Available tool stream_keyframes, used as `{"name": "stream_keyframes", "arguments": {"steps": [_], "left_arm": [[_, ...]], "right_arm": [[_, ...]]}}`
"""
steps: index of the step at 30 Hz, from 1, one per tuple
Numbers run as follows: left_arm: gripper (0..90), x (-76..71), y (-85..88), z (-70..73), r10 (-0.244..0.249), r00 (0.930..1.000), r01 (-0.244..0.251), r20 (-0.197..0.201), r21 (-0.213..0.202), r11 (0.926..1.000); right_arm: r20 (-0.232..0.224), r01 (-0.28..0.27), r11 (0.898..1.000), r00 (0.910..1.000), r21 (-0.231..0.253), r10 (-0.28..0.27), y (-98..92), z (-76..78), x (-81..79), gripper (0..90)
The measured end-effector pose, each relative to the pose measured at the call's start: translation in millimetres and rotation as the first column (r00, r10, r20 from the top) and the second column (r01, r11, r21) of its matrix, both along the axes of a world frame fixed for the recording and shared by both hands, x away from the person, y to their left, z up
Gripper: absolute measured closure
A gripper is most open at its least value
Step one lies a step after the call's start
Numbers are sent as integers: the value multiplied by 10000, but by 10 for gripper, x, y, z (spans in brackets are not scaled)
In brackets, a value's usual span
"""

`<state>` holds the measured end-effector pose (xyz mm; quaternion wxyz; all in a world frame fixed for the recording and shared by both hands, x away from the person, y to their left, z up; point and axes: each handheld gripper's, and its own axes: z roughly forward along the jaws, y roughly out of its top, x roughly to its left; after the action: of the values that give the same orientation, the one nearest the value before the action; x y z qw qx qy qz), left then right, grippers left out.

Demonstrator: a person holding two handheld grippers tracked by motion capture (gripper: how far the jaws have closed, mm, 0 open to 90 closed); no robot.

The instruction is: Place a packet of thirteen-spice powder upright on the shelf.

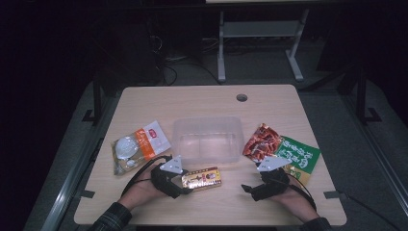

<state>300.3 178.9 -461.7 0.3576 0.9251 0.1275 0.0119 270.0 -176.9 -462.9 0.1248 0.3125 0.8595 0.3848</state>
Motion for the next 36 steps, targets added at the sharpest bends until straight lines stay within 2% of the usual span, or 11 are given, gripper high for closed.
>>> {"name": "stream_keyframes", "arguments": {"steps": [5,6,13,21,29,33,34,36], "left_arm": [[323,-29,-12,22,-138,9999,138,-24,-77,9999],[324,-39,-15,32,-121,9998,118,-125,-242,9996],[325,-50,33,151,-216,9997,210,-92,-665,9976],[324,-42,34,300,-263,9993,241,-261,-794,9966],[324,43,20,532,-355,9990,325,-261,-1064,9938],[323,137,21,715,-344,9994,335,-69,-991,9945],[323,137,21,715,-344,9994,335,-69,-991,9945],[323,221,26,812,-289,9995,295,84,-1006,9945]], "right_arm": [[-5,19,10000,10000,12,-19,-4,5,-5,53],[-46,71,10000,10000,42,-71,-3,7,-10,53],[-6,30,10000,10000,47,-30,-17,10,-5,53],[6,39,10000,10000,23,-39,-15,6,-4,57],[68,-5,10000,10000,51,5,-17,5,-4,57],[38,15,10000,10000,69,-15,-15,6,-5,58],[41,17,10000,10000,47,-17,-16,8,-7,58],[44,43,10000,10000,62,-43,-15,9,-9,60]]}}
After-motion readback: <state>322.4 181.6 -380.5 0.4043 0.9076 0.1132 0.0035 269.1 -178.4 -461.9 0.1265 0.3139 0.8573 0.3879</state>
